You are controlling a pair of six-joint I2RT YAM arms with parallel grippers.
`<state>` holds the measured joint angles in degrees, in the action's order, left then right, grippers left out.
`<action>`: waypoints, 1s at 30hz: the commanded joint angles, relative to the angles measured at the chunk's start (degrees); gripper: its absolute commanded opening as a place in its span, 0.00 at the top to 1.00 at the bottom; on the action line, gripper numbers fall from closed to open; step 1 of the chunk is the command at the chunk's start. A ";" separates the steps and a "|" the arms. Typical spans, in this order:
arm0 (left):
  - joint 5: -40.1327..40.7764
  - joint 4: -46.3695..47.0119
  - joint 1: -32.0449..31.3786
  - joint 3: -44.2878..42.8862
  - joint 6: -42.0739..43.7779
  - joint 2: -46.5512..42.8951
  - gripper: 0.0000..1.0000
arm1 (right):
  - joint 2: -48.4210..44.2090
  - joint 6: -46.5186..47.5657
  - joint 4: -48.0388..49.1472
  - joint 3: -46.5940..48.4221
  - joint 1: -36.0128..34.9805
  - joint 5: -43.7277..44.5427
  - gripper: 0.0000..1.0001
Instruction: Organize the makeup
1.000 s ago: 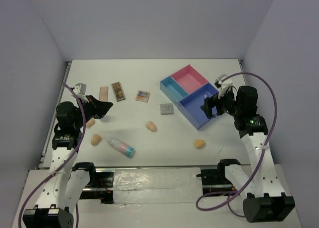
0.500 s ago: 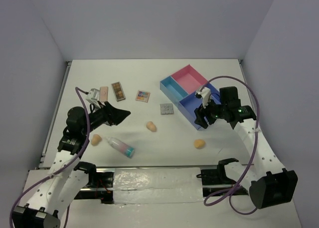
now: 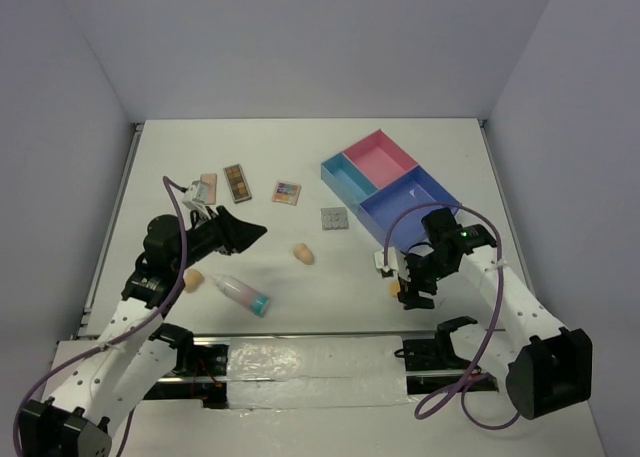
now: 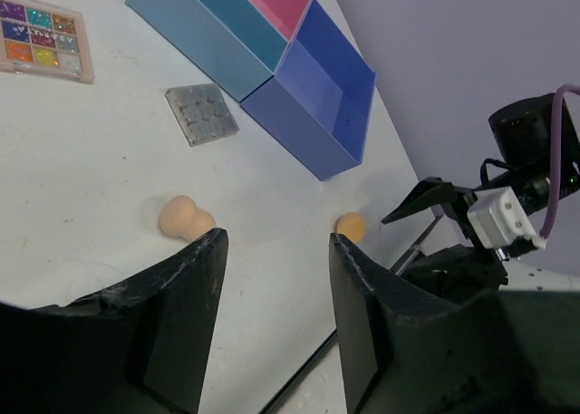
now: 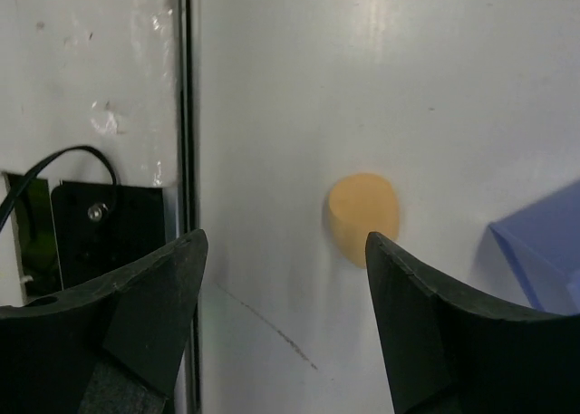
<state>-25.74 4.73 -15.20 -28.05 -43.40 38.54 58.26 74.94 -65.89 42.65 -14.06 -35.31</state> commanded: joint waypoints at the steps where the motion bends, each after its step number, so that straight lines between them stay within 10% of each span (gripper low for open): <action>1: 0.07 2.03 -0.27 -2.79 1.74 1.44 0.38 | -1.22 14.79 -2.41 -1.87 -0.44 -1.08 0.21; 19: 1.83 3.79 -0.36 -2.27 1.56 4.00 0.34 | 8.09 10.23 15.96 -7.05 -1.40 7.53 0.27; 30: 1.92 5.90 -0.62 -1.65 0.51 4.87 0.41 | 6.79 12.86 11.95 -6.10 -2.19 6.85 0.76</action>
<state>-23.79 7.01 -15.33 -28.62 -43.51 42.74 68.27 85.71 -50.15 35.57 -15.62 -27.14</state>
